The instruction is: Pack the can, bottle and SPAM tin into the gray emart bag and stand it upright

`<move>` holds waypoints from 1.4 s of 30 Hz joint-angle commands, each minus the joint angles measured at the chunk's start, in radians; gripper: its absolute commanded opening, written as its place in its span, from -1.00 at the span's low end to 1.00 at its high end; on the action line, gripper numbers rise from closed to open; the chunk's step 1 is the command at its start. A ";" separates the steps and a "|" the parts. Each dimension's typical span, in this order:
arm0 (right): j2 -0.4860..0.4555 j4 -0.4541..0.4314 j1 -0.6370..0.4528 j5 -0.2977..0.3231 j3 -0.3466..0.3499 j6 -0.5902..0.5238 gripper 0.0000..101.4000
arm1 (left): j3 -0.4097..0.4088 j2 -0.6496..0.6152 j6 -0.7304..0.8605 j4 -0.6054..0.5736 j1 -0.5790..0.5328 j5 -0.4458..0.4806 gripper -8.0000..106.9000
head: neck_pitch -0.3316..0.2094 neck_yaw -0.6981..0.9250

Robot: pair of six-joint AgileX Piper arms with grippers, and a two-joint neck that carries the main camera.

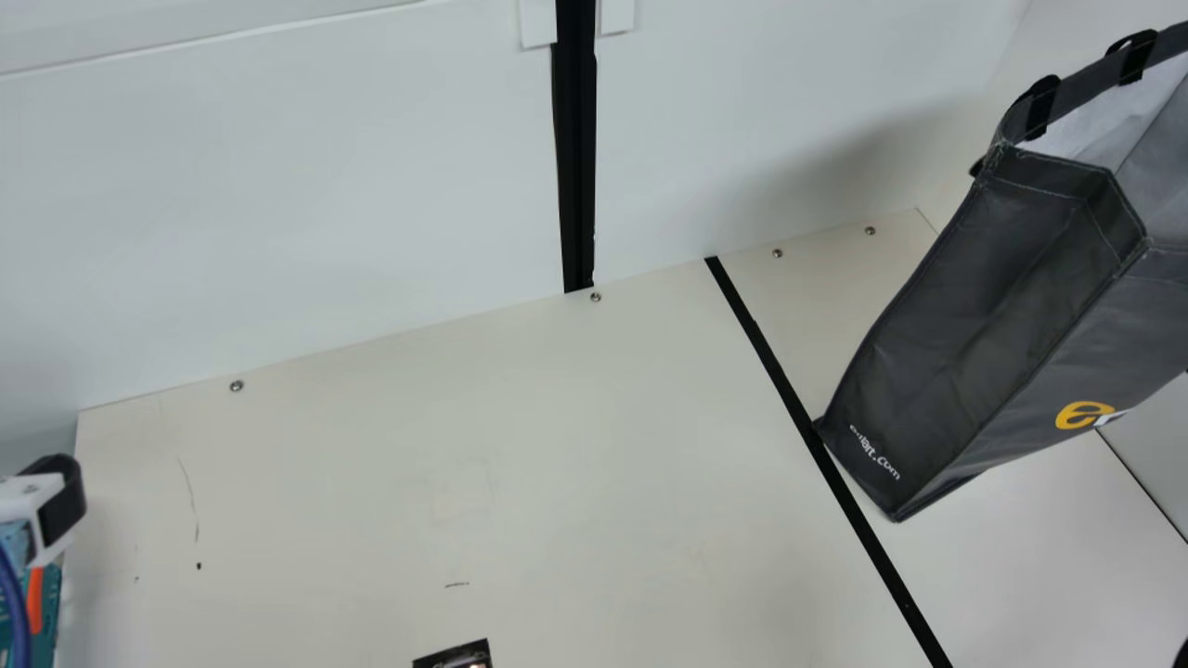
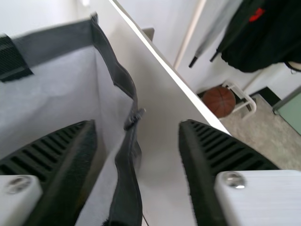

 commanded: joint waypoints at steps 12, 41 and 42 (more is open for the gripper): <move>0.002 0.102 0.035 0.074 -0.185 -0.005 0.87 | 0.000 0.000 0.000 0.000 0.000 0.000 0.71 | -0.023 -0.002; -0.235 0.044 0.492 0.052 0.033 0.046 0.87 | 0.000 0.000 0.000 0.000 0.000 0.000 0.71 | -0.023 -0.002; -0.242 0.036 0.513 0.046 0.046 0.054 0.87 | 0.000 0.000 0.000 0.000 0.000 0.000 0.71 | -0.023 -0.002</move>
